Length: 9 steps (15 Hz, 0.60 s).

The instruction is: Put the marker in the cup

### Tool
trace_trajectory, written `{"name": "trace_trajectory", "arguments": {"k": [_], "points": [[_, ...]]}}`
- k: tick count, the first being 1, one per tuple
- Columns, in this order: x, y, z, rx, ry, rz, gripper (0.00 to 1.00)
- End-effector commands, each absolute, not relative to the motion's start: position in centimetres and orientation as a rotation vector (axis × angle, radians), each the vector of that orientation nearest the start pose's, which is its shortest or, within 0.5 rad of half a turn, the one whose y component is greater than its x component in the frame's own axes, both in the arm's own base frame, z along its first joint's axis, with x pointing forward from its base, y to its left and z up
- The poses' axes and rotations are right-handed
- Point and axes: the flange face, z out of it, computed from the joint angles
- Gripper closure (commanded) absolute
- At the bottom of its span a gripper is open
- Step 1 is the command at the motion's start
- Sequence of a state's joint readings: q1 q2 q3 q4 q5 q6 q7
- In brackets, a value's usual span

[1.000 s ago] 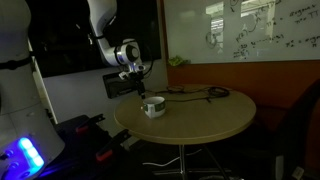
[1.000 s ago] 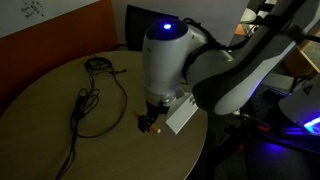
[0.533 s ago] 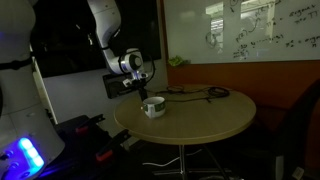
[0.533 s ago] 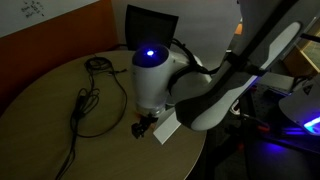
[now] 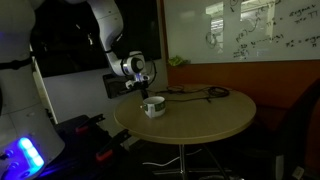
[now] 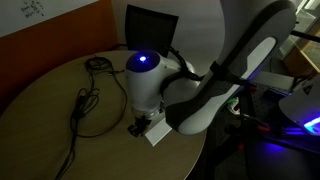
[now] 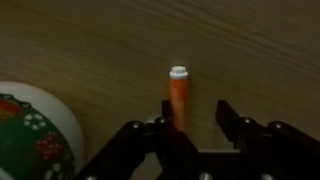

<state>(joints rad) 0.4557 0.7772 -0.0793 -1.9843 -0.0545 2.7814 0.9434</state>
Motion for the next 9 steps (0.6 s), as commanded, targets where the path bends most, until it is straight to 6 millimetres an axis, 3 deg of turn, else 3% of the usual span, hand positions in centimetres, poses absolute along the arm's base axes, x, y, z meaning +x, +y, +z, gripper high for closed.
{"name": "trace_trajectory", "arguments": {"k": [1,4,9], "points": [[55.3,21.8,7.1,-3.096,0.784,-0.09,0.78],[55.3,21.7,7.8,-3.091,0.788,-0.105,0.99],[55.2,20.9,9.8,-3.072,0.788,-0.106,0.95]]}}
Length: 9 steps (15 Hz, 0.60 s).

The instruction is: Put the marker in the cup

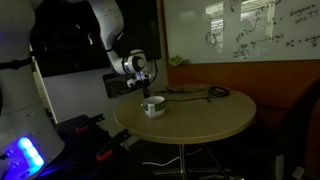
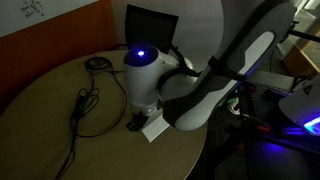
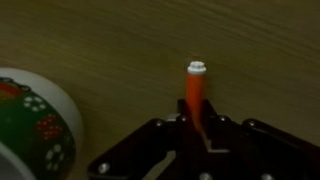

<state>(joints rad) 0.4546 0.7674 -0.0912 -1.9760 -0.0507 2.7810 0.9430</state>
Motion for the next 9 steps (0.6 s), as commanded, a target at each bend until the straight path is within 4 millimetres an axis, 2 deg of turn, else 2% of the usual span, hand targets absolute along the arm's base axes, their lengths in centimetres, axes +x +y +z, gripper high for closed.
{"name": "trace_trajectory", "arguments": {"k": [1,4,6,9], "points": [[55.2,20.7,10.7,-3.059,0.783,-0.103,0.95],[54.9,19.9,13.6,-3.026,0.807,-0.068,0.95],[54.4,18.9,15.6,-3.011,0.82,0.066,0.95],[54.3,16.2,18.1,-2.939,0.837,0.287,0.95]]}}
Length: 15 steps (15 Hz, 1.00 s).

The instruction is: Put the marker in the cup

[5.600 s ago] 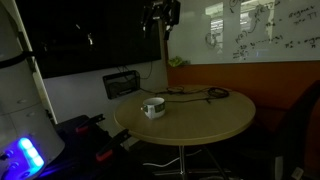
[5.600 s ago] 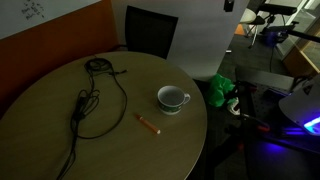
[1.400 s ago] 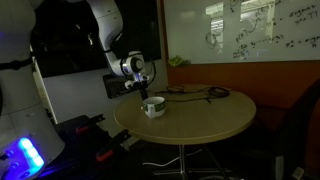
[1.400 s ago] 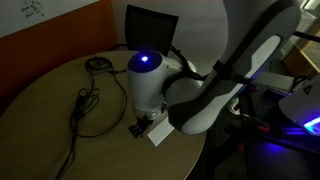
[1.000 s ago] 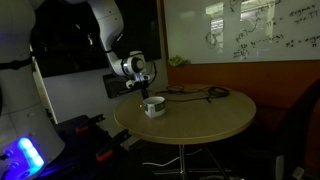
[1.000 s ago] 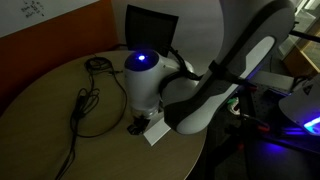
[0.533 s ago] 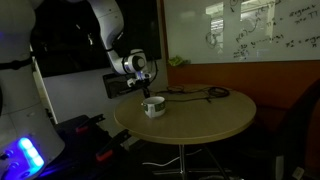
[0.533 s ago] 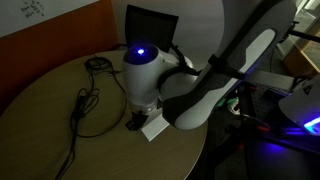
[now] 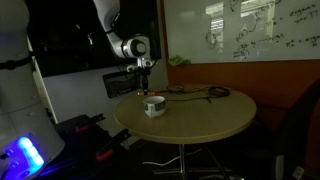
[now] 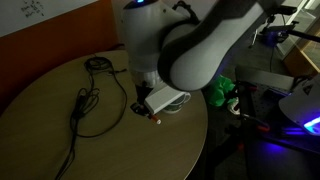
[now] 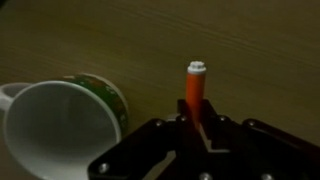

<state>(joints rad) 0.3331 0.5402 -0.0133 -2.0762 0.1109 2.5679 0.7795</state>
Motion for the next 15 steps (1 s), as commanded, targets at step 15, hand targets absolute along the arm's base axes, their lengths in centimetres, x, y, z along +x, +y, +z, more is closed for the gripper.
{"name": "trace_trajectory", "arguments": {"k": [15], "points": [[54.1,6.2,18.4,-2.688,0.873,0.989,0.95]]}}
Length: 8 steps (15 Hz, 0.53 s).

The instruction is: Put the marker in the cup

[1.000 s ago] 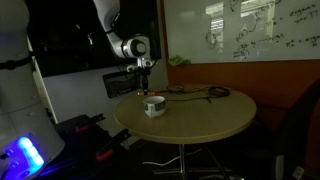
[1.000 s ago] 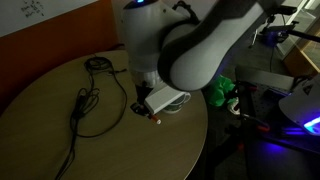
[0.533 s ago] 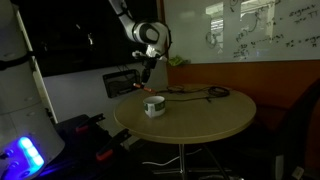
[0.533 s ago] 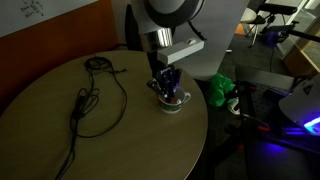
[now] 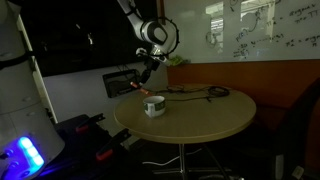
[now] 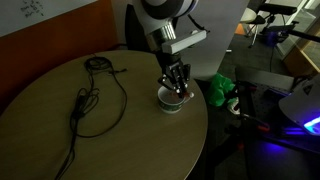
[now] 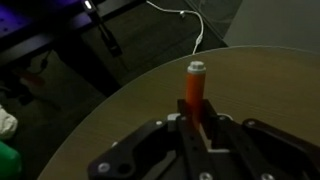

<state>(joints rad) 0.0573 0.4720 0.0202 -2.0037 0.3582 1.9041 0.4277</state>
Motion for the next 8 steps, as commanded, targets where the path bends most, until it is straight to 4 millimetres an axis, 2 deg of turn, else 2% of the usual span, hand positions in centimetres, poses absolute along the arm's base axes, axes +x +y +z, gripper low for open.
{"name": "trace_trajectory", "arguments": {"k": [1,5,7,8], "points": [[54.3,5.8,17.6,-2.677,0.931,0.976,0.95],[55.0,4.0,15.2,-2.618,1.067,1.012,0.95],[55.5,3.1,14.6,-2.634,1.142,0.938,0.95],[55.8,2.8,14.4,-2.636,1.154,0.924,0.58]]}}
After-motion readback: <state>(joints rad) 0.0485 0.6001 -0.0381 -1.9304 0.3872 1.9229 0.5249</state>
